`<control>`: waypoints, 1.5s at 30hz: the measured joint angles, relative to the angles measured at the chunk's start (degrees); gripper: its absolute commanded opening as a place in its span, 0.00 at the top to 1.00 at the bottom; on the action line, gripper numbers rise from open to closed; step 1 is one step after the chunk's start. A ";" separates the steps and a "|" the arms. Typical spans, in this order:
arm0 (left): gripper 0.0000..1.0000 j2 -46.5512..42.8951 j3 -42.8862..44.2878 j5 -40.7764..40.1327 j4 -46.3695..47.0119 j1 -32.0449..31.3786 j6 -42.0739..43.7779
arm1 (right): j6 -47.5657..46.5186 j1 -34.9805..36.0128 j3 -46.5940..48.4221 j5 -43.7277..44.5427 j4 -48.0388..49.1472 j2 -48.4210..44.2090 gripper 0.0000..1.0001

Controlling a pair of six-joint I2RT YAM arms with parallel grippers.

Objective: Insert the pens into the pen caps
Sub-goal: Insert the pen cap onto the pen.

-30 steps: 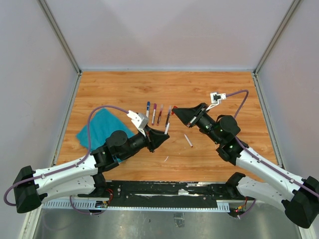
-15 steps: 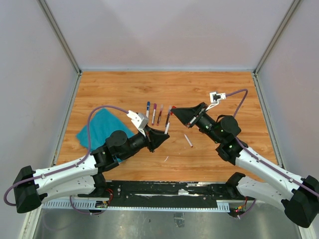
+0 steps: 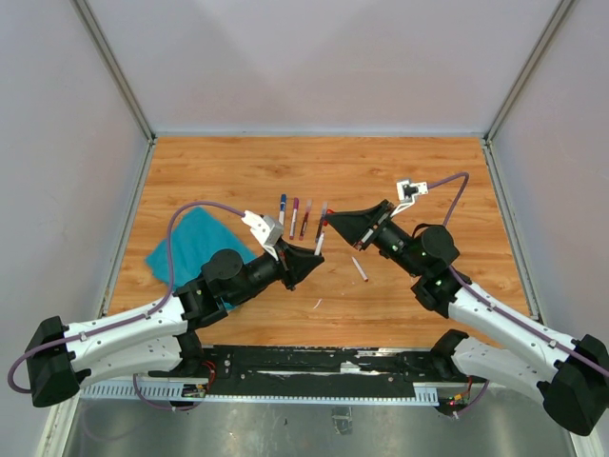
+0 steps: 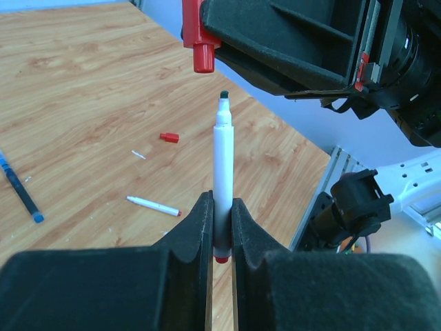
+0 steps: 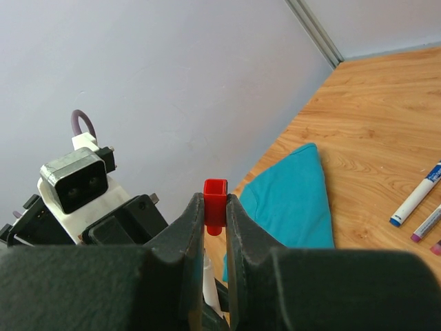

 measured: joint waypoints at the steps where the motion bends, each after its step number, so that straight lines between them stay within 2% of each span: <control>1: 0.99 0.00 0.00 0.00 0.07 0.00 0.00 | -0.02 0.00 -0.09 -0.22 0.39 -0.02 0.99; 45: 1.00 -0.02 0.00 -1.11 0.11 0.00 0.66 | -1.68 0.00 -1.01 -4.68 1.95 -0.74 0.99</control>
